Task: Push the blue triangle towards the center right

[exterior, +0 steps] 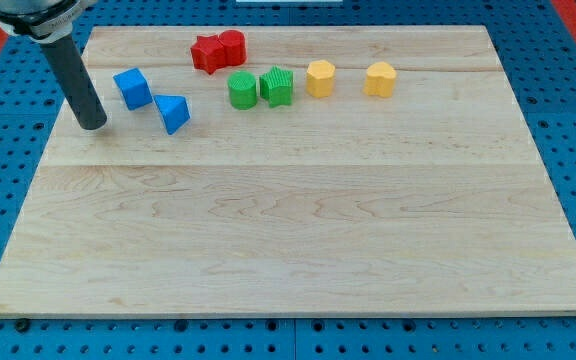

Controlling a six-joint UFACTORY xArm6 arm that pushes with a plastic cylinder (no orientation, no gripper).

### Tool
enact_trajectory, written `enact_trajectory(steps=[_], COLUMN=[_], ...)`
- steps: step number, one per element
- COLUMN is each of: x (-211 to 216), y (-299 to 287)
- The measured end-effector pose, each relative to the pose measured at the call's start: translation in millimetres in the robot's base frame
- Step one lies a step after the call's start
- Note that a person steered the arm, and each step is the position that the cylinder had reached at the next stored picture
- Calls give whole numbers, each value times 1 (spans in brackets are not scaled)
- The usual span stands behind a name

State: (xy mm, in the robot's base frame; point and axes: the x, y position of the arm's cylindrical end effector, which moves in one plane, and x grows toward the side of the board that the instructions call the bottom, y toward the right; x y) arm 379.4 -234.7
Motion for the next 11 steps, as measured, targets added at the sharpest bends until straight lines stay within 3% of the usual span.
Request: enact_trajectory(steps=[2,6,8,11], x=[-20,-14,12,45], y=[42,182,265,318])
